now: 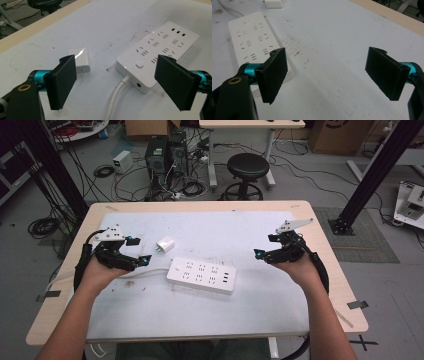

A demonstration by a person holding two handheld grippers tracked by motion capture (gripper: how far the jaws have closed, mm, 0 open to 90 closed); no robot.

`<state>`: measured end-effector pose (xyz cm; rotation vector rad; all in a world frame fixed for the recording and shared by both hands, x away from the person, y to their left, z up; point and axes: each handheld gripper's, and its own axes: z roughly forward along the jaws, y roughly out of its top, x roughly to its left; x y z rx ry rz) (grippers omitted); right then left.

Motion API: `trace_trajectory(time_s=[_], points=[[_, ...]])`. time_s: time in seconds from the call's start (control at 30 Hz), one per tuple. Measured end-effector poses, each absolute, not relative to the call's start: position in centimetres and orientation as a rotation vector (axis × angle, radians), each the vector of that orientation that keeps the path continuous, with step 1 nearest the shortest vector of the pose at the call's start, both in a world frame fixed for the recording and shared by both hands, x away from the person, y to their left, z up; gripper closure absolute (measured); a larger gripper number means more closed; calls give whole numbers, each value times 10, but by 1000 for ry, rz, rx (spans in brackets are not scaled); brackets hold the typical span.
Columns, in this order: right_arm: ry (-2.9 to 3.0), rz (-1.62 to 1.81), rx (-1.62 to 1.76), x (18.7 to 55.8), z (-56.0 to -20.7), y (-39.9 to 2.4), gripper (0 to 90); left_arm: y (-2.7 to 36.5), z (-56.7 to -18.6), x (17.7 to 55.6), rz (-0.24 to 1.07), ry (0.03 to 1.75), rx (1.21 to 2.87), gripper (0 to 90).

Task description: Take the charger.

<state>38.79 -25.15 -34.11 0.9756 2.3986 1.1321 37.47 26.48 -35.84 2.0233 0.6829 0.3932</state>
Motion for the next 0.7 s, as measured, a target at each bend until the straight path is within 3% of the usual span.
trace_trajectory(time_s=[0.33, 0.7], points=[[2388, 1138, 984, 384, -339, -250, 183, 265, -357, 374, 417, 710, 2003, 180], [2397, 1119, 953, 382, -340, -246, 184, 250, -366, 407, 431, 762, 2020, 180]])
